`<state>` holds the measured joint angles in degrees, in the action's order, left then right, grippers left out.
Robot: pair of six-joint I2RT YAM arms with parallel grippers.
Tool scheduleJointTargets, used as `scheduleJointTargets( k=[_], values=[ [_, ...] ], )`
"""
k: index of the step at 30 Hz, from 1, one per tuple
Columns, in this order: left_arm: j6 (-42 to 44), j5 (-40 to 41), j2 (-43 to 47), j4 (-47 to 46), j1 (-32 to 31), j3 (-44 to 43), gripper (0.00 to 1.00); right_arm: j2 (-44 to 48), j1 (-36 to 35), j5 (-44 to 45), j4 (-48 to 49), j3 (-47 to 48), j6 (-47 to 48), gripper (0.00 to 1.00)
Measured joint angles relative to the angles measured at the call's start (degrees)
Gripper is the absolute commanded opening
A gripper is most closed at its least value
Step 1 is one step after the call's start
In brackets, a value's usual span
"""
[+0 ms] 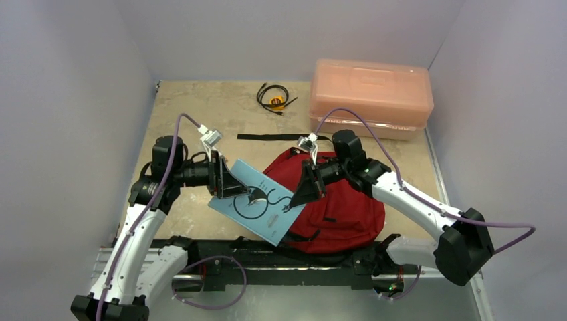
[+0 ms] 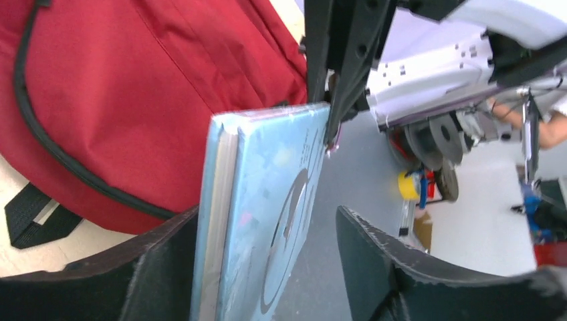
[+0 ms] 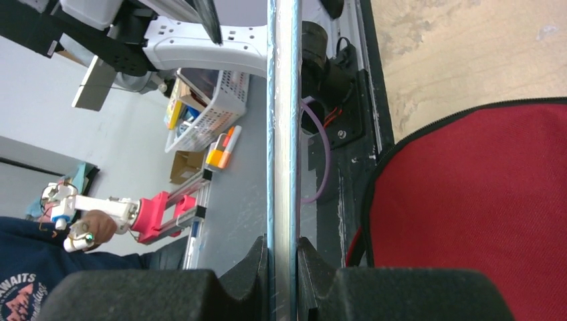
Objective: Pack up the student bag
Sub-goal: Pick up the book from the center of the board, then place the book in the student bag.
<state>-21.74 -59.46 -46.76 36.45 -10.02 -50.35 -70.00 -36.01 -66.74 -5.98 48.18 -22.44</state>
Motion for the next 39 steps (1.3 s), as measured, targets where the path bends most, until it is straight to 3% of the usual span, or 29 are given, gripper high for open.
scheduleJointTargets(
  k=[5,8,11,14,17,20,26,32,39],
  values=[
    [-0.3,-1.9,3.3,-1.3,-1.4,2.5,0.29,1.0,0.0,-0.8,1.3,-1.2,0.5,0.0],
    [-0.5,-2.4,3.7,-1.2,-1.5,2.7,0.01,0.9,0.0,-1.7,1.6,-1.2,1.2,0.0],
    [-0.5,-4.7,3.5,-1.2,-1.7,2.7,0.0,-0.6,0.0,-2.5,1.3,-1.1,3.2,0.04],
    [0.0,-3.8,3.0,0.2,-1.6,2.5,0.0,-3.2,0.0,-2.2,-1.5,1.0,5.9,0.41],
    [0.5,1.0,2.1,3.3,-1.7,0.1,0.0,-6.4,0.0,3.5,-6.7,5.2,7.5,0.65],
    [0.9,12.0,1.6,9.4,-2.0,-3.9,0.0,-9.4,0.0,12.2,-9.3,9.9,8.4,0.82],
    [0.3,34.4,2.5,21.2,-2.0,-17.2,0.0,-12.9,0.1,29.1,-15.5,16.6,6.5,0.9],
    [-2.8,54.1,10.1,26.5,-2.0,-25.1,0.0,-15.4,-2.0,43.6,-17.9,18.0,-0.2,0.89],
    [-6.3,74.6,16.0,32.3,-2.0,-25.7,0.0,-16.0,-21.0,66.8,-20.4,21.6,-5.9,0.9]
  ],
)
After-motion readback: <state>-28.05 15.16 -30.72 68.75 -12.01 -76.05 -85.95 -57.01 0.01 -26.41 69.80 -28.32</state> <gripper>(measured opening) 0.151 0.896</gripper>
